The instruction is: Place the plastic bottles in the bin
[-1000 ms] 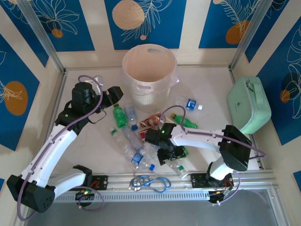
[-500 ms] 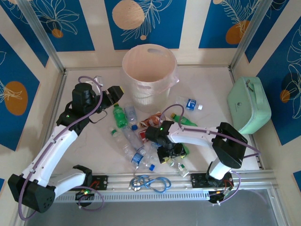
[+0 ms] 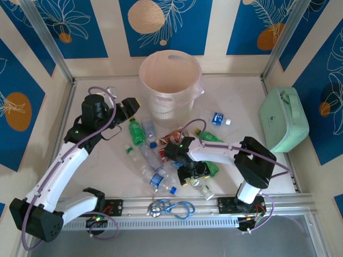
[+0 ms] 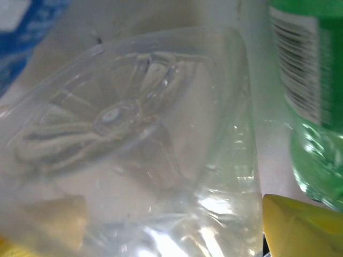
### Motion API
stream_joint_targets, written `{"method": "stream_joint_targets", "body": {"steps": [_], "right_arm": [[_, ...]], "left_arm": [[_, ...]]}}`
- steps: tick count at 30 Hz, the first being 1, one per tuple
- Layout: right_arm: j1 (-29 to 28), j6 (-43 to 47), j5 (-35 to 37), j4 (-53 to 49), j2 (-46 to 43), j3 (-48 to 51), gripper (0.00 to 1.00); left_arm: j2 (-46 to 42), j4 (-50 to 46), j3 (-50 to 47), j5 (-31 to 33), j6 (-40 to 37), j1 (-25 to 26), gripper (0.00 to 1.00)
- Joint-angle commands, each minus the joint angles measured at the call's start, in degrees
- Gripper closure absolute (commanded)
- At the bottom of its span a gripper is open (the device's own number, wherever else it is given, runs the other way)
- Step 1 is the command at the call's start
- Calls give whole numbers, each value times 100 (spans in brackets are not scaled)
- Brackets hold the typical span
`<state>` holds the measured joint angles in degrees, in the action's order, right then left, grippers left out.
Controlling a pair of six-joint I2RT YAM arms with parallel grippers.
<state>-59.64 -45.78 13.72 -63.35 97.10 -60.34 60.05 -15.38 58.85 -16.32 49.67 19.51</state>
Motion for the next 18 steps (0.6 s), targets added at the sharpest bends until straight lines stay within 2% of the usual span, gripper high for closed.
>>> {"method": "stream_joint_targets", "body": {"steps": [1,5,13,18], "right_arm": [[59,121,8,69,126,-107,15],[94,157,22,77,183,-163,16],[59,90,99,36,68,-154,33],[-77,-31,390,-152,-204,-304,36]], "left_arm": [[-64,198,-84,-124,56,-83,32],[-98,195,-102,-140,60,-112,32],[-151,194,-163,-148,78,-148,32],[-143,253,-172,-179,113,-159,32]]}}
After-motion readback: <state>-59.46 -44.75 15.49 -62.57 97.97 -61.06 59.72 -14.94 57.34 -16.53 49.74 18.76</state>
